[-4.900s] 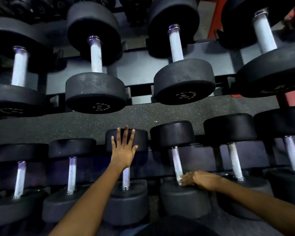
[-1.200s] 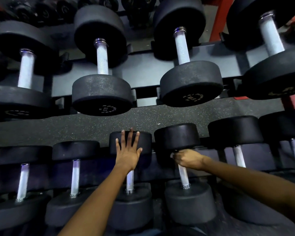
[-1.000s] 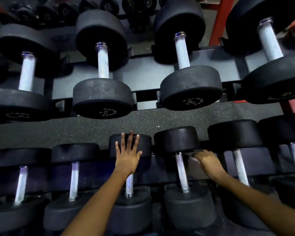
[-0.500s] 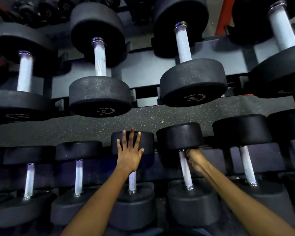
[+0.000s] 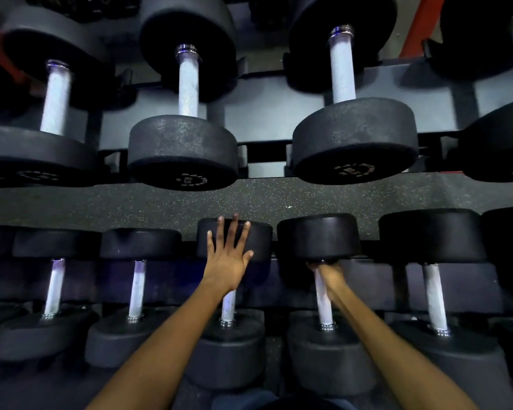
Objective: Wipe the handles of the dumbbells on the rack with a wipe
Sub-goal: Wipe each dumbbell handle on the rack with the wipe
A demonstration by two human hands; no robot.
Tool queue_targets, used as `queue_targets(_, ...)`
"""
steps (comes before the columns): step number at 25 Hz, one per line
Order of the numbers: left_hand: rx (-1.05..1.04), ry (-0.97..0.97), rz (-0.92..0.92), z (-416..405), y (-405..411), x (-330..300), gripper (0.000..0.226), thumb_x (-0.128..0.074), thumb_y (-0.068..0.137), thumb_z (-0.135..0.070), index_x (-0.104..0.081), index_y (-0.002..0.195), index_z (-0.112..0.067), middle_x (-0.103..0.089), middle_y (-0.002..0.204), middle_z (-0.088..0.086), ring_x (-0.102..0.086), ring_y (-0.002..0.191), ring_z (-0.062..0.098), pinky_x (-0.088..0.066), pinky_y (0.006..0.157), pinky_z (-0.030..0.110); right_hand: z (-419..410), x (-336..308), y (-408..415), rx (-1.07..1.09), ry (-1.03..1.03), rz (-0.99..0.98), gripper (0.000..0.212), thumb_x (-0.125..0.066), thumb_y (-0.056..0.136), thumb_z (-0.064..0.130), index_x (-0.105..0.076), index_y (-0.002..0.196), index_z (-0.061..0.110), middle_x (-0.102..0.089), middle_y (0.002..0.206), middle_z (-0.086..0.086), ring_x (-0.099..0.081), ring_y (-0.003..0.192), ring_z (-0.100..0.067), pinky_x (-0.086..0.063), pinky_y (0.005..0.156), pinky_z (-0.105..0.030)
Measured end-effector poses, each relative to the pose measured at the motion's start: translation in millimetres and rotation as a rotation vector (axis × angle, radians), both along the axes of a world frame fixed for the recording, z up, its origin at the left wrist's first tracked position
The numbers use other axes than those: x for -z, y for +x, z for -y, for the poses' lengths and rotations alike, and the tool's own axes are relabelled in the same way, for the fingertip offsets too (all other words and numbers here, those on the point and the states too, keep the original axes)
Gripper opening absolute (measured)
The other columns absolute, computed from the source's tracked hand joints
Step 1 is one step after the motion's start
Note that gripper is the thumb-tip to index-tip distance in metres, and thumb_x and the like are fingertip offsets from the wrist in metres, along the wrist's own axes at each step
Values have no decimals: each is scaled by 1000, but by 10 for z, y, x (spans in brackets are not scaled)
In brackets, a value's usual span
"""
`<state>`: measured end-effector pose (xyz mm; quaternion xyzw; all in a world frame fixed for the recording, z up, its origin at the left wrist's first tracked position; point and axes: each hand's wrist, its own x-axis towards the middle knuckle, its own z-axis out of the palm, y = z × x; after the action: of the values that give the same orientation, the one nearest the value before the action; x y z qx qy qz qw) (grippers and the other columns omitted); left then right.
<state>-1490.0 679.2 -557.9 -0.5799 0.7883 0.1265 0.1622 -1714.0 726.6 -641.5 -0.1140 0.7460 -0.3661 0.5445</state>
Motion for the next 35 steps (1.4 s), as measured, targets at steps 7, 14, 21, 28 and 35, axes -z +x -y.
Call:
queue_targets(7, 7, -10, -16, -5, 9, -15, 66, -20, 104, -45, 35, 136, -28, 50, 139, -2, 61, 115, 24, 19, 111, 56, -139, -99, 81, 49, 59, -469, 30, -80, 68, 14, -70, 92, -1, -70, 94, -22, -66, 90, -34, -49, 77, -39)
queue_targets(14, 24, -56, -87, -32, 32, 21, 65, -22, 104, -43, 30, 140, -26, 42, 146, 0, 50, 127, 29, 21, 109, 55, -254, -306, -92, 75, 62, -642, 26, -55, 86, 2, -62, 109, -8, -62, 107, -34, -57, 104, -47, -43, 83, -44)
queue_targets(21, 57, -148, -191, -37, 78, 87, 66, -26, 104, -40, 25, 142, -25, 37, 149, 1, 43, 132, 29, 20, 109, 56, -625, -273, 209, -309, 118, -665, 25, -48, 89, -1, -62, 109, -5, -65, 106, -28, -59, 102, -41, -42, 75, -35)
queue_targets(28, 88, -190, -190, -39, 97, 87, 68, -26, 104, -42, 24, 147, -22, 26, 158, 6, 27, 143, 36, 13, 111, 59, -182, -341, 66, -205, 65, -616, 22, -50, 94, 4, -60, 102, -14, -61, 103, -17, -49, 93, -19, -34, 69, -27)
queue_targets(35, 64, -246, -224, -58, 90, 164, 68, -29, 104, -39, 14, 153, -21, 23, 159, 5, 24, 144, 35, 10, 113, 59, -813, -124, 76, -436, 244, -647, 21, -50, 85, 0, -69, 96, -2, -66, 89, -20, -62, 89, -26, -48, 79, -33)
